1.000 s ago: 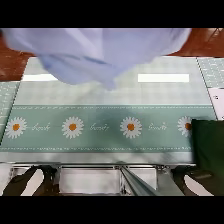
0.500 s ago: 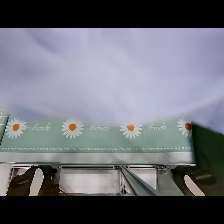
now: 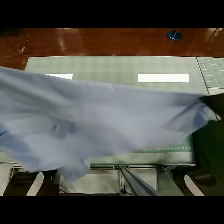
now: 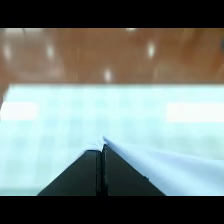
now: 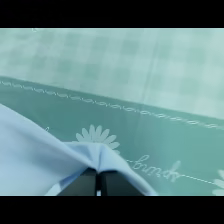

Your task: Fold the shirts.

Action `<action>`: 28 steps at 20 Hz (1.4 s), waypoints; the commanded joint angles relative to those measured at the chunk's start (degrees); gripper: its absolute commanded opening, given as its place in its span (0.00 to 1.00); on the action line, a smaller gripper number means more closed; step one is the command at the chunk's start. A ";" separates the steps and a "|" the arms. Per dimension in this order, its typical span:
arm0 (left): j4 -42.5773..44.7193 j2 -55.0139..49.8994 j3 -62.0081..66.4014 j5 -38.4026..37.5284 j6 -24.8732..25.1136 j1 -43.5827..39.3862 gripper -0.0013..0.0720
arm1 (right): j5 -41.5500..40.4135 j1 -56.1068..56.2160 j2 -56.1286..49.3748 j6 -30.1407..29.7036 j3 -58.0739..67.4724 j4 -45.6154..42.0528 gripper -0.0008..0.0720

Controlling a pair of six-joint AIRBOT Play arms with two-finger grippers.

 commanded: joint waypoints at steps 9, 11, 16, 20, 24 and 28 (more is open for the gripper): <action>-13.66 -41.40 -4.70 21.66 -4.92 -1.03 0.04 | -32.09 0.02 -47.56 -4.39 2.27 5.35 0.05; -16.41 -46.29 -1.77 20.15 -4.94 -1.01 0.22 | -30.77 -0.85 -55.25 -2.25 8.87 7.41 0.45; -12.76 -50.40 6.75 3.04 -4.24 7.63 0.71 | -13.05 -12.52 -55.84 -3.50 16.48 4.55 0.58; -13.11 -49.62 -1.11 -13.44 -2.05 21.99 0.71 | -9.05 -24.85 -44.33 -4.11 6.10 -9.84 0.57; -28.24 -43.50 -23.80 -11.93 8.07 29.73 0.71 | -21.86 -34.53 -31.39 -9.35 -22.05 7.85 0.57; -34.14 -41.57 -34.23 -4.79 13.25 30.82 0.71 | -22.56 -35.56 -26.58 -19.39 -35.43 21.62 0.57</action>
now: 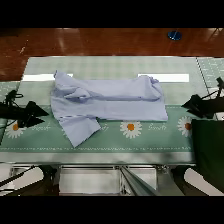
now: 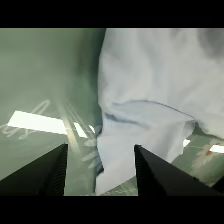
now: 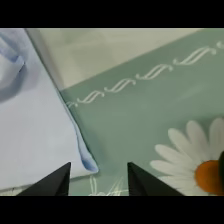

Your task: Fold the shirts.

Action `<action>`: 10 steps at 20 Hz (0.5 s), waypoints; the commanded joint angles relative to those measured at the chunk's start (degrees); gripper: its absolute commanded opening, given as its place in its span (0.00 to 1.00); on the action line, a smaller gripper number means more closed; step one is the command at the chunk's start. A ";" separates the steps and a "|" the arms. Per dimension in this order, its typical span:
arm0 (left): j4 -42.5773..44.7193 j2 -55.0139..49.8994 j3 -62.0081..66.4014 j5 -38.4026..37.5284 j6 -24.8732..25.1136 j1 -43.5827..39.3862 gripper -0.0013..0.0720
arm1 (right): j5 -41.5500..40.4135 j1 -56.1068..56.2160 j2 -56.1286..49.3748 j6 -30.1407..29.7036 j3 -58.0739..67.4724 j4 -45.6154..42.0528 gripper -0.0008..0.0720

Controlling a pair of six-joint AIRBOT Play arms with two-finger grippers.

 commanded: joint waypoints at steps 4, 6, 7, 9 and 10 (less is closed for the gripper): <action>-7.28 -1.97 -8.50 12.94 2.40 -2.19 0.71 | -1.90 1.11 4.15 -7.15 -11.26 9.60 0.57; -11.87 -3.50 -8.41 15.98 2.80 -4.42 0.71 | -2.19 1.18 4.15 -6.99 -11.26 9.86 0.57; -14.21 -3.96 -8.41 17.75 3.26 -5.57 0.71 | -2.21 1.18 4.15 -6.97 -11.26 9.77 0.57; -15.76 -4.52 -8.39 21.11 3.15 -7.69 0.71 | -2.25 1.18 4.15 -6.93 -11.26 9.75 0.57; -15.76 -4.87 -8.37 22.10 3.04 -8.68 0.68 | -2.40 1.18 4.15 -6.71 -11.26 9.40 0.57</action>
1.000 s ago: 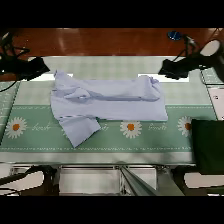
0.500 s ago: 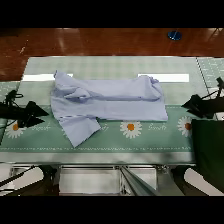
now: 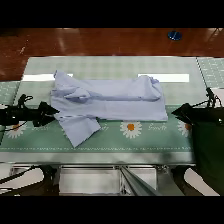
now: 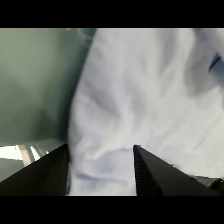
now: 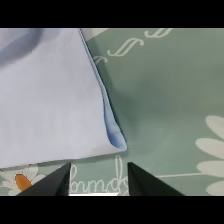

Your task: Fold the shirts.

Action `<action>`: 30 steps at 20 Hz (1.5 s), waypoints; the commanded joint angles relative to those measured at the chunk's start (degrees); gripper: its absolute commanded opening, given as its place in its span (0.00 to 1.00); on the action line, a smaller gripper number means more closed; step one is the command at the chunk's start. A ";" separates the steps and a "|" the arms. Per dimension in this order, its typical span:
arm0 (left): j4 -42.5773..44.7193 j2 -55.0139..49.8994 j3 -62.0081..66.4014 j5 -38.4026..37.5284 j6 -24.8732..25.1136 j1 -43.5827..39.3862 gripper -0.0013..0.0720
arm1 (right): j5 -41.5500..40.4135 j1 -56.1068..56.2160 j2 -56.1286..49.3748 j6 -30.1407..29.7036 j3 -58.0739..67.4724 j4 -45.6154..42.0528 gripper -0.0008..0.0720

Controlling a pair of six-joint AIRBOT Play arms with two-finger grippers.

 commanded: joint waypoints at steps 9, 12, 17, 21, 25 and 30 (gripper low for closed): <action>-2.99 -1.55 0.83 2.80 3.39 -4.81 0.03 | 0.92 0.22 -8.92 2.97 -0.46 2.54 0.57; -3.02 -1.57 0.90 1.73 3.41 -4.83 0.03 | -1.84 0.22 -12.98 1.51 -0.46 7.10 0.57; -3.08 -1.55 0.90 1.53 3.41 -4.83 0.03 | -6.69 7.43 -17.88 -1.18 2.29 9.94 0.54; -3.91 -1.57 5.46 -1.53 2.99 -4.00 0.03 | -2.78 14.05 -19.37 -0.87 11.74 9.73 0.04; -11.23 0.42 28.17 -14.75 2.16 -1.66 0.03 | 8.85 14.78 -15.37 2.01 34.27 4.20 0.04; -13.20 10.40 55.52 -15.15 2.10 -2.19 0.03 | 3.98 14.73 -2.21 5.07 62.82 -2.84 0.04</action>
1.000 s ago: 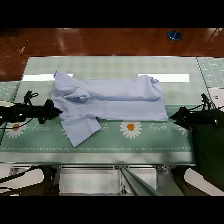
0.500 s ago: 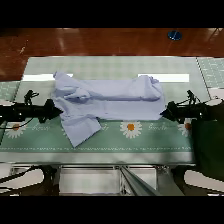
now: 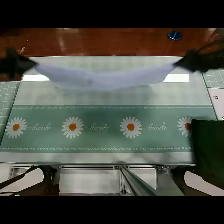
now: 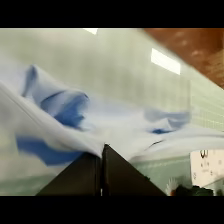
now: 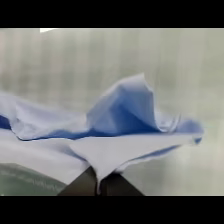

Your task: Fold the shirts.

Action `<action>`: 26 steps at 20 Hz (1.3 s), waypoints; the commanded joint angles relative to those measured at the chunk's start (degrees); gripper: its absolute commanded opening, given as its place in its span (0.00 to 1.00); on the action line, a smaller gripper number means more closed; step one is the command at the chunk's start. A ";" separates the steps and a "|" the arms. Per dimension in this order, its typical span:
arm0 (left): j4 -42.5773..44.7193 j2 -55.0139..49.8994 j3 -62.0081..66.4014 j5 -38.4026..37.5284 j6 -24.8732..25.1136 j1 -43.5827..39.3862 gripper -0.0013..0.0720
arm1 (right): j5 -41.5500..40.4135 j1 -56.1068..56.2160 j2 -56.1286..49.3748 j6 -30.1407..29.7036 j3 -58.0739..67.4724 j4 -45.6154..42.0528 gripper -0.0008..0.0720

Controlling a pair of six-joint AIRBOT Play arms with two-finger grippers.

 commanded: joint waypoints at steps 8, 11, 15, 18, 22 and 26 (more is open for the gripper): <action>26.36 29.83 23.98 -2.16 -4.76 -0.37 0.03 | 4.02 0.24 30.67 5.38 20.22 -24.00 0.04; 46.93 38.18 23.98 0.61 -8.28 -10.25 0.03 | 9.66 0.24 35.32 8.11 20.22 -25.09 0.04; 64.67 41.48 23.96 -3.41 -14.47 -28.09 0.03 | 19.82 0.24 36.44 10.88 19.96 -25.79 0.04; 66.66 40.46 20.57 -7.30 -14.62 -31.56 0.03 | 24.17 0.24 36.48 12.81 15.67 -24.72 0.04; 67.23 35.98 8.57 -5.51 -14.78 -31.54 0.03 | 16.85 0.24 36.17 11.54 -0.74 -16.94 0.04; 67.19 24.72 -3.74 3.63 -18.84 -31.54 0.03 | 4.46 0.66 28.89 4.66 -18.93 -7.48 0.04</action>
